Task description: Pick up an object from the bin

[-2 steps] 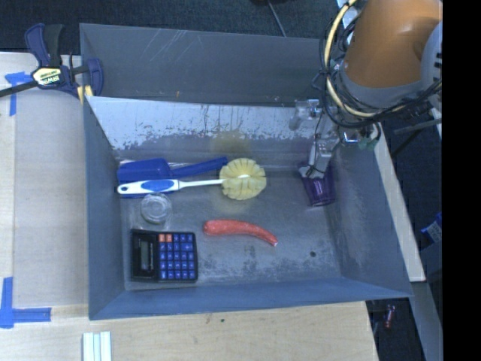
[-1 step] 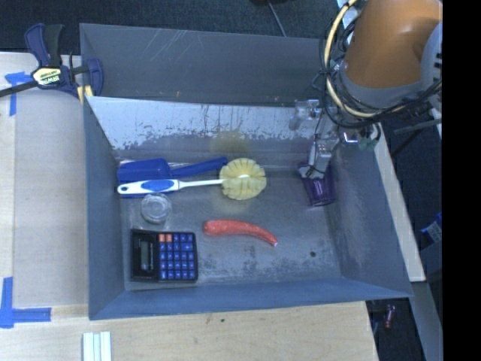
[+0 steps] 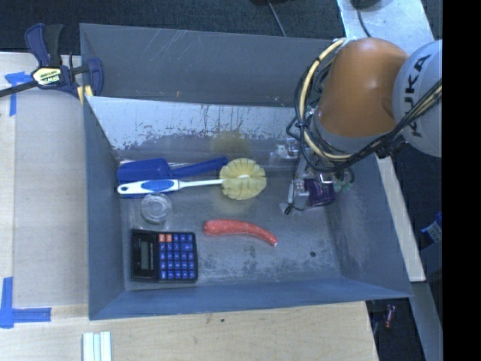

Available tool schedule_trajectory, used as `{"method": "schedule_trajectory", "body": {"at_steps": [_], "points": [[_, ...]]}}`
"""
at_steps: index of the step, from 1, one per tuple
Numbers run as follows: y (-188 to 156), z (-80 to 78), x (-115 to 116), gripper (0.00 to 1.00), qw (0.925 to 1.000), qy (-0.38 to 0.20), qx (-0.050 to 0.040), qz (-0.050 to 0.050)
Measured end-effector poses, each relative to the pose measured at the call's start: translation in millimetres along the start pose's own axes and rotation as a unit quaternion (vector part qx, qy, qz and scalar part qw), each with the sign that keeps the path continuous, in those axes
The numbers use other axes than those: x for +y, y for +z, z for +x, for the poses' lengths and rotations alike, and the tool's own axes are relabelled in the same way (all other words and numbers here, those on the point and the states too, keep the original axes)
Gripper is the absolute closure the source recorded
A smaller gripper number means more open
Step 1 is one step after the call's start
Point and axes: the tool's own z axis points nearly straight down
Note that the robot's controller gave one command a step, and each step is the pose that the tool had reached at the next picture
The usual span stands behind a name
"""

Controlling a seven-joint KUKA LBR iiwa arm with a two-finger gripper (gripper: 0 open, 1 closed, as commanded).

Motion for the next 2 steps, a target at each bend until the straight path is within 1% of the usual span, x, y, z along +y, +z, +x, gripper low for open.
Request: {"method": "schedule_trajectory", "body": {"at_steps": [1, 2], "points": [[12.2, -14.1, 12.5, 0.0, 0.9997, 0.024, -0.0068, 0.001], [64.2, -26.0, 25.8, 0.0, 0.9996, 0.03, -0.0033, 0.0]]}}
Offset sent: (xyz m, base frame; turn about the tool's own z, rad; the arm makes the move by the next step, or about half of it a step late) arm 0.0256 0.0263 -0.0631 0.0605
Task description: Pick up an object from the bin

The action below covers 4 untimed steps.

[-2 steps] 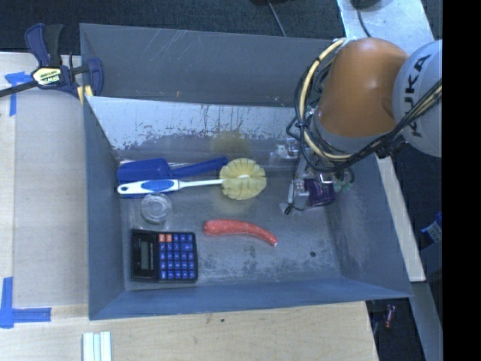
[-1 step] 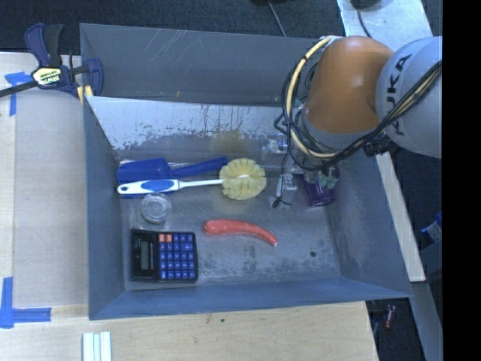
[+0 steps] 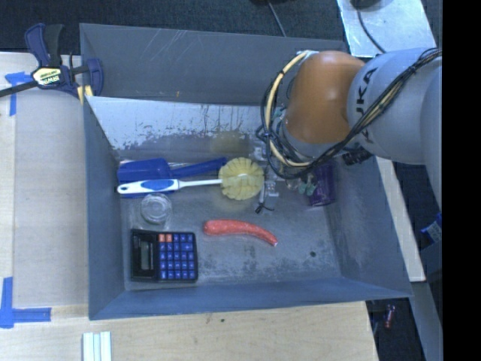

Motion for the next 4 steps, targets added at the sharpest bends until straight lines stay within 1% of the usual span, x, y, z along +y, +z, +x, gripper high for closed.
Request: {"method": "schedule_trajectory", "body": {"at_steps": [1, 2, 3, 4], "points": [[28.0, -11.0, 1.6, 0.0, 1.0, 0.004, -0.007, 0.0], [8.5, -11.4, -6.0, 0.0, 1.0, 0.002, -0.0053, 0.0], [20.8, -10.0, 11.5, 0.0, 1.0, -0.006, -0.0068, 0.0], [39.3, -9.8, 3.4, 0.0, 0.9998, 0.017, -0.0056, 0.0]]}}
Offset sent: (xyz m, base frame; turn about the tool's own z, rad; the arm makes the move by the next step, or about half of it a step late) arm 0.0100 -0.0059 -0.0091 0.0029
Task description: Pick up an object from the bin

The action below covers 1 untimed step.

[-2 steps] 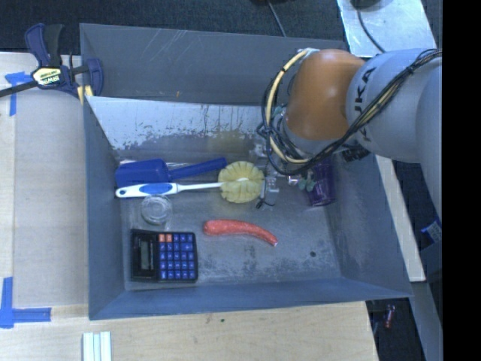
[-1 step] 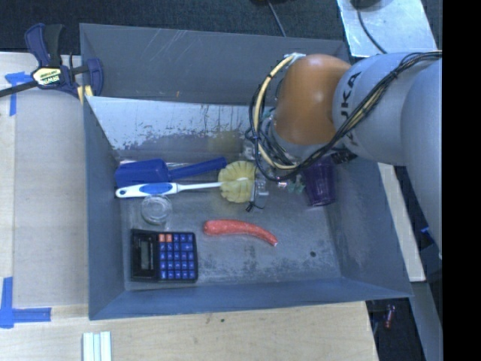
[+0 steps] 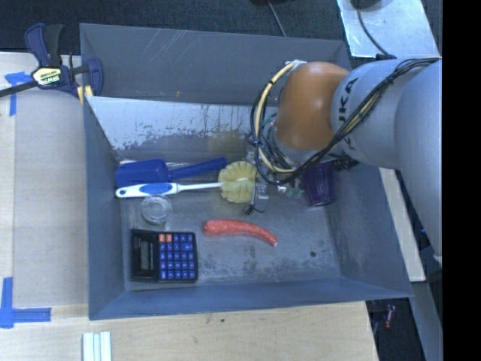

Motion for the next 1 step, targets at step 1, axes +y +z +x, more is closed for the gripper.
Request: {"method": "schedule_trajectory", "body": {"at_steps": [1], "points": [[-144.0, -5.2, -3.5, 1.0, 0.9999, -0.014, -0.007, 0.0]]}}
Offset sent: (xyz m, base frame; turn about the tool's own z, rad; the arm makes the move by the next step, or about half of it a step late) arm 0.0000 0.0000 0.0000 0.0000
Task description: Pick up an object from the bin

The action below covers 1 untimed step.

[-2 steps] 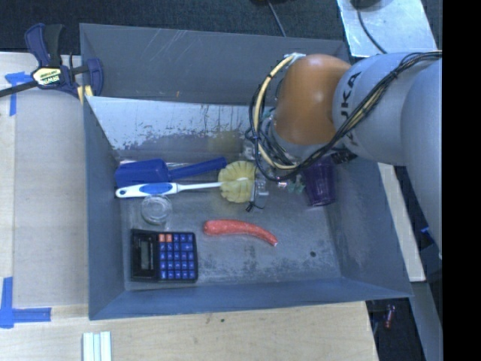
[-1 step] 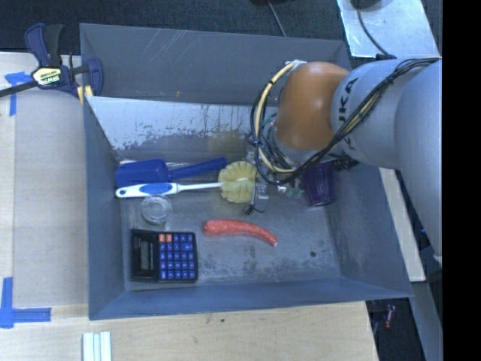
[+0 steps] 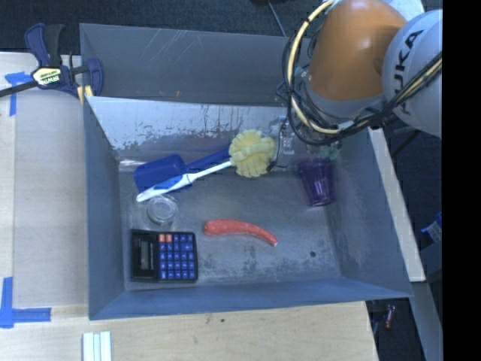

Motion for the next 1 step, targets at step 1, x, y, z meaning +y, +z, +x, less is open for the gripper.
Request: {"method": "schedule_trajectory", "body": {"at_steps": [1], "points": [[3.0, 1.5, 0.0, 1.0, 1.0, 0.0, 0.0031, 0.0]]}}
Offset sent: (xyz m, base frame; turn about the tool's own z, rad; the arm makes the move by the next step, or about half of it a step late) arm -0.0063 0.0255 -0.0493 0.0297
